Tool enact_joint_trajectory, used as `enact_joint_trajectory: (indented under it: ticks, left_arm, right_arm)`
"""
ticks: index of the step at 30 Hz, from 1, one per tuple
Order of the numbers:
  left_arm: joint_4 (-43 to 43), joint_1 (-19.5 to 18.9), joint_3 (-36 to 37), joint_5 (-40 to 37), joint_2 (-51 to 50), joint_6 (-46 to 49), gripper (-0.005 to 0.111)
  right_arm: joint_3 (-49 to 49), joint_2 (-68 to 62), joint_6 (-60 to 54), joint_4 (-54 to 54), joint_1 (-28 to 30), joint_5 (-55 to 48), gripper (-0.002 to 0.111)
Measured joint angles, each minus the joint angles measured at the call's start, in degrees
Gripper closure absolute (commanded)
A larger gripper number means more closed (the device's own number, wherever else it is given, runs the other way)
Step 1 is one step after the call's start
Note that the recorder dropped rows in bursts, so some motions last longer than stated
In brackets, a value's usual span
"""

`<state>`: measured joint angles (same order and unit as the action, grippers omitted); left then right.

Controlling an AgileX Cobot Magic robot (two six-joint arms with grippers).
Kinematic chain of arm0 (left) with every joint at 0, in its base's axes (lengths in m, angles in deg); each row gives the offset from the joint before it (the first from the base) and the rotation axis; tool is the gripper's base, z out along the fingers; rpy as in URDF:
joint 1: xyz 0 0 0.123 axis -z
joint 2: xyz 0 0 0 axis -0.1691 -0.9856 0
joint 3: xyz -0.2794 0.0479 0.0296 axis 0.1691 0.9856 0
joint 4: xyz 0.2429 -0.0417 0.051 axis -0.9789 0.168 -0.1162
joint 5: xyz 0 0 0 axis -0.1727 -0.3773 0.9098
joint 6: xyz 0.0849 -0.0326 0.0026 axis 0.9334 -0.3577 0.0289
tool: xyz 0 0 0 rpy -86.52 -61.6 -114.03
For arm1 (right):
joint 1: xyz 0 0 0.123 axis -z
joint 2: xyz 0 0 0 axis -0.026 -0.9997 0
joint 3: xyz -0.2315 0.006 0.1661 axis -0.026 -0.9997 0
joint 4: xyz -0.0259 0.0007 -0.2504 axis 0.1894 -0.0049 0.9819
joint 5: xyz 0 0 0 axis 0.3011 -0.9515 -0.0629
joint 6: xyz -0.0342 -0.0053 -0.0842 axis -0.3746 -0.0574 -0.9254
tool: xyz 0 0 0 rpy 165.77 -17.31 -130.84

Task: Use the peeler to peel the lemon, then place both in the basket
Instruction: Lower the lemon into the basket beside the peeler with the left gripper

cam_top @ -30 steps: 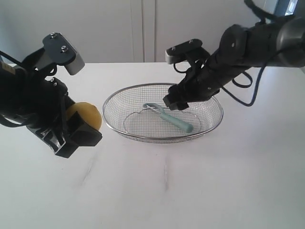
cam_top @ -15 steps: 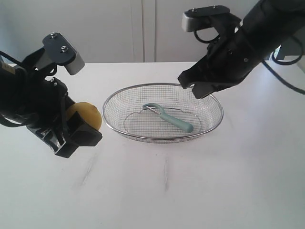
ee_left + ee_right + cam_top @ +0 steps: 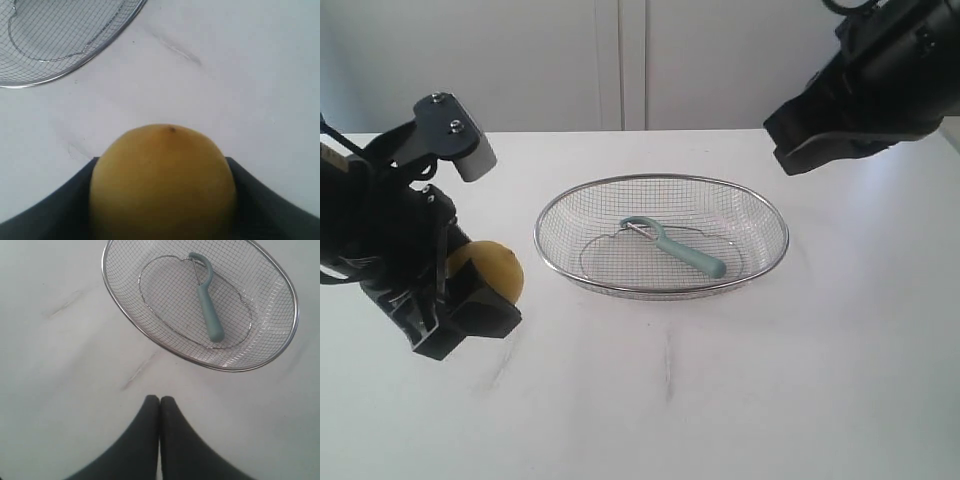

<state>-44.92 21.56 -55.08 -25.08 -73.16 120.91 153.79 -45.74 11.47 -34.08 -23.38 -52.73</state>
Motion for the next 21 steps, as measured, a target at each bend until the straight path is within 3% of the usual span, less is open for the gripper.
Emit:
enact_joint_trajectory:
  ticks: [7,21]
  left_arm:
    - [1.81,0.00,0.00,-1.60,0.00,-0.52,0.107]
    - [5.33,0.00,-0.21,-3.50,-2.56,-10.98,0.107]
  right_arm:
    - [0.00,2.47,0.00,0.00,0.00,-0.95,0.108]
    - [0.00,4.07,0.00,0.00,0.00,-1.22,0.108]
